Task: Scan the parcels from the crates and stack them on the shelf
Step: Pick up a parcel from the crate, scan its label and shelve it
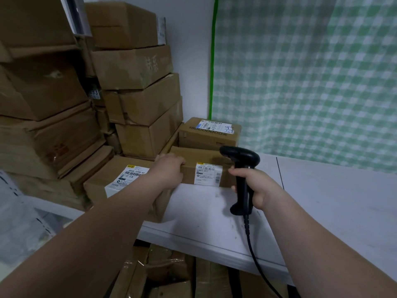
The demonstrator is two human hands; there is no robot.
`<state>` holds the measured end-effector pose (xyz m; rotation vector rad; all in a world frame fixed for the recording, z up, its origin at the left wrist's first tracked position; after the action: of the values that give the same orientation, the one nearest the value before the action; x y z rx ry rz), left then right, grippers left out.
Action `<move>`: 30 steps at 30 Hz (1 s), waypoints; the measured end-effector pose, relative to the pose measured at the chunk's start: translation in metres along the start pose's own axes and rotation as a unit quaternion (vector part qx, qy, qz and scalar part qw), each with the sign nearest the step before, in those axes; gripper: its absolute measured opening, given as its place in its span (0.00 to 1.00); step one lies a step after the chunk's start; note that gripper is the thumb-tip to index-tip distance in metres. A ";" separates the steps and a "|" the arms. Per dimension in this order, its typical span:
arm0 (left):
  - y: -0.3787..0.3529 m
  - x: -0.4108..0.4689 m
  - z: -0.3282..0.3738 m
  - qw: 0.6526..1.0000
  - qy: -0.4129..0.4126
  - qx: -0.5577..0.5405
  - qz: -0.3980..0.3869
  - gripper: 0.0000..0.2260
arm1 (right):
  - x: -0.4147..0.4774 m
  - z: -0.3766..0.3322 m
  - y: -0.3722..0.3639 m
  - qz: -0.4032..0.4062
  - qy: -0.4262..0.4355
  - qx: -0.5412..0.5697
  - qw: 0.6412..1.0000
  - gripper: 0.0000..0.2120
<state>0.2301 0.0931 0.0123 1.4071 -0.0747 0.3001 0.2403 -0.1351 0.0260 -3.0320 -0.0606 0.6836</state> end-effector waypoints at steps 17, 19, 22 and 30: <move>0.001 -0.189 0.050 0.986 -0.027 -0.126 -0.104 0.09 | -0.101 0.076 0.040 -0.076 0.062 -0.118 0.988 0.04; -0.013 -0.218 0.053 0.972 -0.016 -0.132 -0.196 0.07 | -0.115 0.089 0.048 -0.088 0.069 -0.135 0.985 0.03; -0.037 -0.261 0.054 0.945 0.050 -0.114 -0.302 0.22 | -0.136 0.111 0.059 -0.088 0.059 -0.167 0.980 0.04; -0.086 -0.335 0.030 0.835 0.284 -0.278 -0.381 0.30 | -0.168 0.176 0.083 -0.097 -0.022 -0.271 0.958 0.09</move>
<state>-0.0658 -0.0016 -0.1413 0.6333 0.8202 0.0049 0.0155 -0.2211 -0.0642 -3.4432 -0.6412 0.8322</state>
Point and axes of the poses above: each hand's wrist, its own x-axis towards the middle knuckle, its own y-axis out of the back of the hand, z = x × y, the point moved 2 cm from there along x, towards the middle knuckle, and after that the axes turned 11 degrees about z, right-handed, at the moved point
